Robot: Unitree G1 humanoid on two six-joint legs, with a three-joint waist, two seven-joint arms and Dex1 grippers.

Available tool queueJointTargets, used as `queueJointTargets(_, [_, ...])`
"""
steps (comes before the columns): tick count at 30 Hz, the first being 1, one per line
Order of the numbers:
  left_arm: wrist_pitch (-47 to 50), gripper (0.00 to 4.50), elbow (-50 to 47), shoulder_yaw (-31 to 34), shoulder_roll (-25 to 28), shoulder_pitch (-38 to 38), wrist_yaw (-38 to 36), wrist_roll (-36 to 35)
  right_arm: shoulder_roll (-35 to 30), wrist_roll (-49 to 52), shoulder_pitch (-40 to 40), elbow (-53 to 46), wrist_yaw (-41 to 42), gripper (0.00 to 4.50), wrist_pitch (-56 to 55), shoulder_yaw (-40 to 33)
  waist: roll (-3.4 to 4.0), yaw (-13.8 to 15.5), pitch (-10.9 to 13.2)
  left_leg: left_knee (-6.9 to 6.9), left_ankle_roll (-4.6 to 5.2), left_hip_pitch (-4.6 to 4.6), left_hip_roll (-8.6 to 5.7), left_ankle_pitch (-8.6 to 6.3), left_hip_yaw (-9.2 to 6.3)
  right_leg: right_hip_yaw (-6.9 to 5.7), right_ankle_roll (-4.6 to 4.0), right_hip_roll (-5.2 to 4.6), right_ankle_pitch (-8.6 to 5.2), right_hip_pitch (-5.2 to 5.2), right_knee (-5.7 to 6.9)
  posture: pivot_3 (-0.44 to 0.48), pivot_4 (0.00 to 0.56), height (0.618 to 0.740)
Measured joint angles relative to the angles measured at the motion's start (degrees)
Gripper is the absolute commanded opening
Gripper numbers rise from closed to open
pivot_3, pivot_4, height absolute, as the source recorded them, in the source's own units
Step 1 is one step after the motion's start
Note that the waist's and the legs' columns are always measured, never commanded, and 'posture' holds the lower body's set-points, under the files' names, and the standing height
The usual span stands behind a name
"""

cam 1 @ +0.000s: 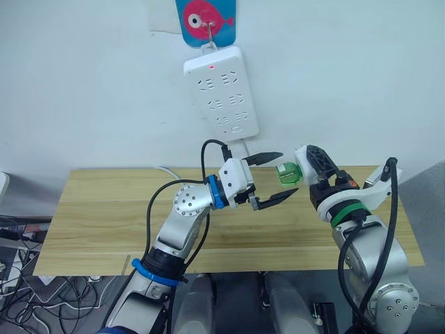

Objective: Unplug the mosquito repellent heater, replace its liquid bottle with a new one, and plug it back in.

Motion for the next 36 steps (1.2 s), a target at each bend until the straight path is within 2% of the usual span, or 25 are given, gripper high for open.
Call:
queueJointTargets(5, [0.01,4.35,0.2,0.0,-0.2,-0.08,0.06,0.16,-0.35,0.41,-0.06,0.0,0.0,2.96,-0.14,0.05,0.0,-0.01,0.0,0.0,0.02,0.0,-0.01,-0.01,0.0,-0.01,0.0,0.0,0.0,0.0,0.0,0.107,0.299,0.74])
queueJointTargets(8, [-0.04,3.76,1.43,-0.02,-0.25,-0.15,-0.07,0.39,-0.42,0.45,-0.19,0.0,0.0,2.96,-0.17,0.09,0.0,-0.01,0.0,0.0,0.05,0.01,-0.01,-0.02,0.0,-0.01,-0.01,0.01,0.0,0.01,0.01,0.107,0.299,0.74])
queueJointTargets(13, [-0.08,2.2,1.62,-0.36,-0.33,-0.15,-0.67,0.46,-0.57,0.46,-0.3,0.0,0.03,2.96,-0.25,0.09,0.0,-0.03,0.0,0.01,0.08,0.01,0.0,-0.03,0.0,0.0,-0.01,0.0,0.01,0.01,0.01,0.105,0.301,0.74])
queueJointTargets(24, [-0.1,2.2,1.62,-0.36,-0.34,-0.23,-0.72,0.71,-0.82,0.45,-0.29,0.0,0.06,2.96,-0.27,0.55,0.0,-0.03,0.0,0.02,0.08,0.02,0.0,-0.03,0.0,-0.01,-0.01,0.0,0.01,0.01,0.02,0.11,0.296,0.74])
queueJointTargets(31, [-0.14,4.47,1.61,-0.11,-1.01,-0.32,0.04,0.69,-0.89,0.47,-0.22,0.0,0.08,2.96,-0.31,0.66,0.0,-0.02,0.0,0.03,0.08,0.01,0.0,-0.03,0.0,-0.01,-0.02,0.0,0.01,0.02,0.03,0.111,0.294,0.74])
queueJointTargets(36, [-0.14,4.49,1.61,-0.11,-1.26,-0.49,0.22,0.69,-1.1,0.47,-0.21,0.0,0.08,2.96,-0.33,0.6,0.0,-0.02,0.0,0.04,0.09,0.02,0.0,-0.03,0.0,-0.01,-0.02,0.0,0.02,0.02,0.04,0.11,0.295,0.74])
